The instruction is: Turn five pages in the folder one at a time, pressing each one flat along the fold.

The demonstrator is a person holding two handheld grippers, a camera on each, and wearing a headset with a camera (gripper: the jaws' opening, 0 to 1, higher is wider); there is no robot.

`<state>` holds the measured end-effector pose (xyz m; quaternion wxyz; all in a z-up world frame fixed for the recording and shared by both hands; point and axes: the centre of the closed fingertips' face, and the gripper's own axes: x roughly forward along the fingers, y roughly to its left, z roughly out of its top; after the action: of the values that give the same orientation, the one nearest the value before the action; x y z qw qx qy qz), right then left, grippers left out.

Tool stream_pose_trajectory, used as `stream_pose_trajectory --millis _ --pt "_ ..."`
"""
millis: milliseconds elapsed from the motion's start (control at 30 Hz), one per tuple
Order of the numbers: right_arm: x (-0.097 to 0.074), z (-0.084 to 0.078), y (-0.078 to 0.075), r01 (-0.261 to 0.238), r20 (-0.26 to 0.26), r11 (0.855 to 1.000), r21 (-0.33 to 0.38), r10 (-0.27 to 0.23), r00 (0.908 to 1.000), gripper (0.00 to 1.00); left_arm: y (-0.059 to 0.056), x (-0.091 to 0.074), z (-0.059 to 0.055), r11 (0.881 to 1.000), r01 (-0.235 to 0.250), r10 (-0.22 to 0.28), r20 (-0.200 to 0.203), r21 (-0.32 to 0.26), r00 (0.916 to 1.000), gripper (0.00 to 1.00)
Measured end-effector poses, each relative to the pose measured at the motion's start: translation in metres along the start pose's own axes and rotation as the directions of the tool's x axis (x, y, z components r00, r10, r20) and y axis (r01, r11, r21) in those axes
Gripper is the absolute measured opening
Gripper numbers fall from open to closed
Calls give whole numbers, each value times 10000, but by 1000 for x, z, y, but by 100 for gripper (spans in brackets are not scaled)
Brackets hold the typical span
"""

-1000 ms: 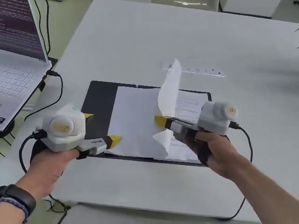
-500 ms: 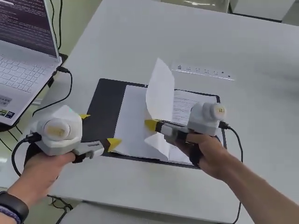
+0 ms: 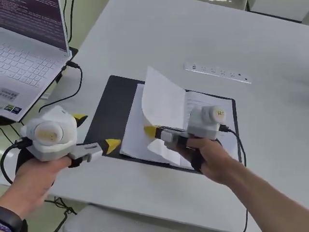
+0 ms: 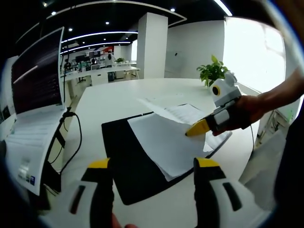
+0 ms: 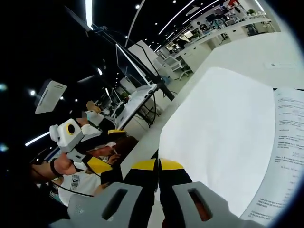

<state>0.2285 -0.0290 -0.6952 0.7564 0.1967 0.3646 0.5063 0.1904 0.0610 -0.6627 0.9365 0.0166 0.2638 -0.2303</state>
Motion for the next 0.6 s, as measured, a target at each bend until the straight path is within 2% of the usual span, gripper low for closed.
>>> stream_pose_trajectory --millis 133,333,433,600 --pt "13 -11 -6 73 -365 10000 33 -71 9993 0 4 -1 -8 9998 -69 67 -85 -196 9999 69" --pt "28 -25 -17 224 -784 9991 370 -195 9967 0 6 -2 -13 9990 -82 80 -49 -445 10000 69" --pt "39 -31 -25 451 -1016 9963 735 -375 9941 0 9 -3 -16 9980 -141 140 -9 -612 9999 69" --pt "51 -42 -36 818 -1396 9922 936 -683 9878 0 11 -2 -19 9976 -146 145 -27 -675 9999 69"
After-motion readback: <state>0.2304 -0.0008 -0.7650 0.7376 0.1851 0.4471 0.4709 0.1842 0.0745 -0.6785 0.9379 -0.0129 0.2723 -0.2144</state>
